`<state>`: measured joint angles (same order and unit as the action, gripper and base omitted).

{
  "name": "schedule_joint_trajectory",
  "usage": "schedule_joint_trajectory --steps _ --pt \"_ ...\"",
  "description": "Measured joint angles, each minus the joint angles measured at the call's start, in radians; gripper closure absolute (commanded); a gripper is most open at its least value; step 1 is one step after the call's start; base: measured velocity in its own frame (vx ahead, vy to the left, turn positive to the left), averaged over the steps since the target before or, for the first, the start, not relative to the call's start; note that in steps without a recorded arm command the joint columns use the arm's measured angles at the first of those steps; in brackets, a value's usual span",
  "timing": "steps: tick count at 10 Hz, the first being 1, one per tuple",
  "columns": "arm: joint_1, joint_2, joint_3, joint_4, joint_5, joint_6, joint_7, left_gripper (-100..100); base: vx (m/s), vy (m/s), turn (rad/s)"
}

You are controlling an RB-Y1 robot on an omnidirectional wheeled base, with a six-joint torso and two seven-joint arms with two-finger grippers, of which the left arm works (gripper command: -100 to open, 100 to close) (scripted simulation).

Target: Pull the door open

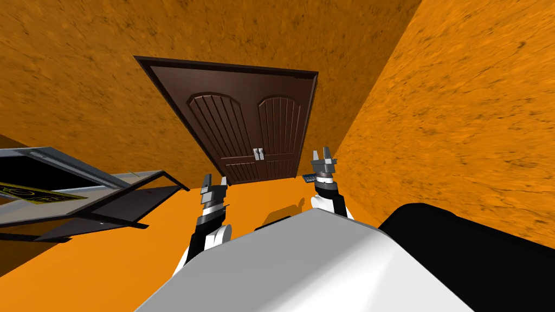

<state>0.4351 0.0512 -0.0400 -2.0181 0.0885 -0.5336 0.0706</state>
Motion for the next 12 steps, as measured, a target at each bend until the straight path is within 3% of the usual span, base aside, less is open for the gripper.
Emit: schedule_joint_trajectory --steps 12 --pt "-0.13 0.062 0.021 0.234 0.002 0.069 0.015 -100 0.105 -0.007 -0.044"
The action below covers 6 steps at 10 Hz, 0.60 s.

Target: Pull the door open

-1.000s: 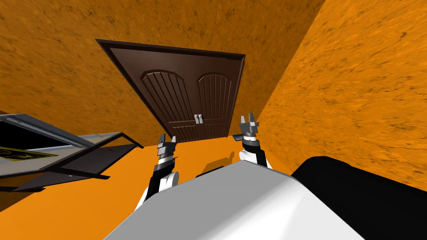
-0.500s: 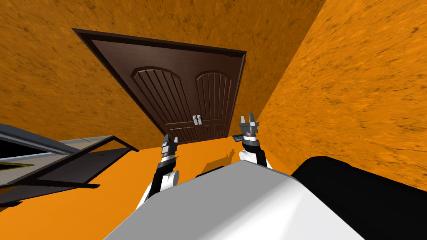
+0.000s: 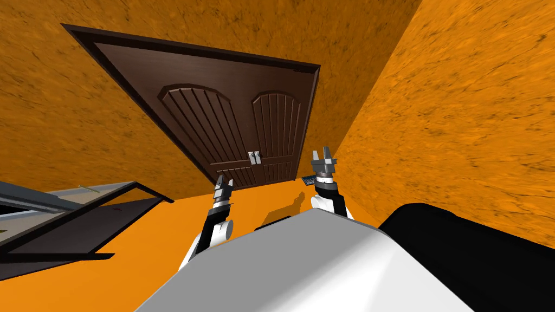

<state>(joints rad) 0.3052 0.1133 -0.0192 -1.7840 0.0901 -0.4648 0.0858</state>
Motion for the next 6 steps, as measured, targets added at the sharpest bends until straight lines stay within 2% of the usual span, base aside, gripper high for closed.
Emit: schedule_joint_trajectory --steps 2,4,6 --pt "-0.037 0.018 0.009 0.074 0.003 0.001 0.007 -100 0.167 0.001 -0.092" --pt "-0.069 0.032 0.015 0.119 0.004 0.034 0.012 -100 0.136 -0.007 -0.044" --pt "-0.092 0.042 0.019 0.171 0.005 0.04 0.016 -100 0.118 -0.002 -0.06"
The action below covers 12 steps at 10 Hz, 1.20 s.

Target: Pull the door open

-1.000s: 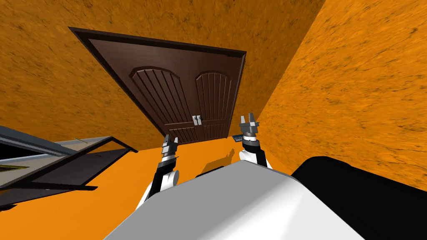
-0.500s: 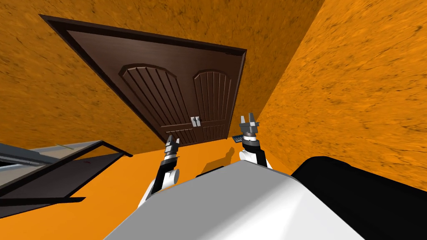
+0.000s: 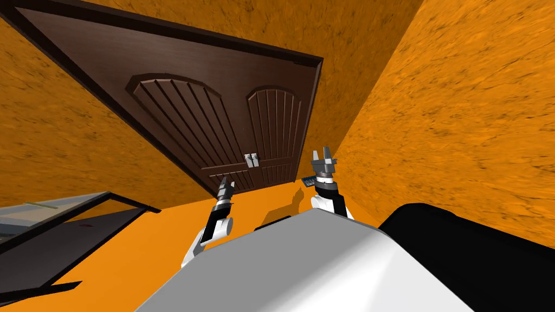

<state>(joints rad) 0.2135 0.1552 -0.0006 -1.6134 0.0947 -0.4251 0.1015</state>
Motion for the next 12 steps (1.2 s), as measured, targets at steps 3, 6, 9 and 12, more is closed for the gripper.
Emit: schedule_joint_trajectory --steps 3,6,9,12 --pt "-0.034 0.021 0.008 0.063 0.003 0.025 0.01 -100 0.127 -0.012 -0.054" --pt "-0.067 0.031 0.013 0.124 0.003 0.039 0.014 -100 0.108 0.004 -0.053" --pt "-0.106 0.053 0.021 0.193 0.007 0.061 0.024 -100 0.15 0.009 -0.058" --pt "-0.143 0.063 0.026 0.265 0.007 0.076 0.028 -100 0.168 0.0 -0.065"
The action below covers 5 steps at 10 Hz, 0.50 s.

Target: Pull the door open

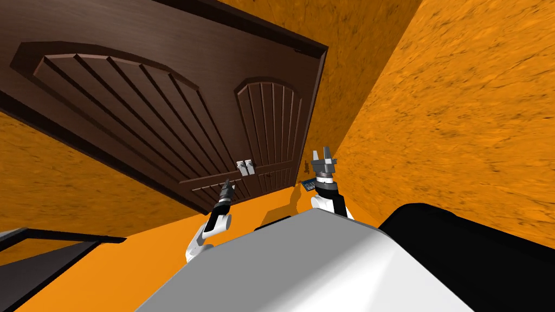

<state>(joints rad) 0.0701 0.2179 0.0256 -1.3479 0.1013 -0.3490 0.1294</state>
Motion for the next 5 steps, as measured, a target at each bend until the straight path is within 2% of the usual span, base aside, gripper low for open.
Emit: schedule_joint_trajectory --steps 3,4,5 --pt "-0.034 0.01 0.005 0.057 0.001 0.016 0.004 -100 0.153 0.029 -0.048" --pt "-0.045 0.013 0.006 0.073 0.001 0.023 0.006 -100 0.19 -0.007 -0.073" --pt "-0.053 0.016 0.007 0.086 0.001 0.03 0.008 -100 0.085 -0.008 -0.01"
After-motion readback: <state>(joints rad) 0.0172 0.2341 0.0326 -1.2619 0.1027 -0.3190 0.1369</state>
